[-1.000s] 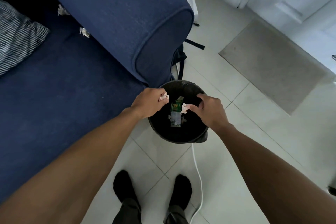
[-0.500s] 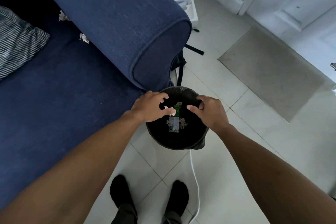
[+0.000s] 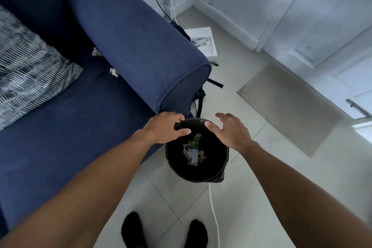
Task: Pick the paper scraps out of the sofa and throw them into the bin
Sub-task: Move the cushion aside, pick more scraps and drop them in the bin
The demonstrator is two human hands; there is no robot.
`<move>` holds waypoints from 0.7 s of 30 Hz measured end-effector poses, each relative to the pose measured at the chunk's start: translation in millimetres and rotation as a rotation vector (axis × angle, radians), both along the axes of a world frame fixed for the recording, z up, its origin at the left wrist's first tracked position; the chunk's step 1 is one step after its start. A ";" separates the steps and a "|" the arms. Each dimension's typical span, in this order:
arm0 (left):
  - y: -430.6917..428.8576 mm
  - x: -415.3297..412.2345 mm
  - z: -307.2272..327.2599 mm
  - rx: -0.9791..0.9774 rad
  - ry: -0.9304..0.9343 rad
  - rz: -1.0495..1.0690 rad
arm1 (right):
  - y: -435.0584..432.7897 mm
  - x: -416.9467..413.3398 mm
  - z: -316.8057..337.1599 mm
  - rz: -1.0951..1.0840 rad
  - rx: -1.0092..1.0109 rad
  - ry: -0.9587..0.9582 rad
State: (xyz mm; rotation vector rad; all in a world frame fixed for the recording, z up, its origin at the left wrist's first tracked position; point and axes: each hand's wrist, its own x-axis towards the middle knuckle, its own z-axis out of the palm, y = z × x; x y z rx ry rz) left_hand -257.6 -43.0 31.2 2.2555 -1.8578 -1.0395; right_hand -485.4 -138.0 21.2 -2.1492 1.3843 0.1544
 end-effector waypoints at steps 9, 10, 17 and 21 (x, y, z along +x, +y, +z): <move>7.4 34.0 112.3 -0.109 0.028 0.081 | -10.4 39.9 110.0 0.083 -0.213 0.034; 8.9 39.8 127.2 -0.140 0.010 0.083 | -11.0 45.6 123.9 0.091 -0.231 0.034; 24.4 97.7 216.0 -0.289 -0.129 0.090 | -19.4 101.7 209.3 0.145 -0.307 -0.002; 39.1 142.9 243.0 -0.337 -0.223 0.123 | -16.3 146.5 241.2 0.185 -0.325 -0.012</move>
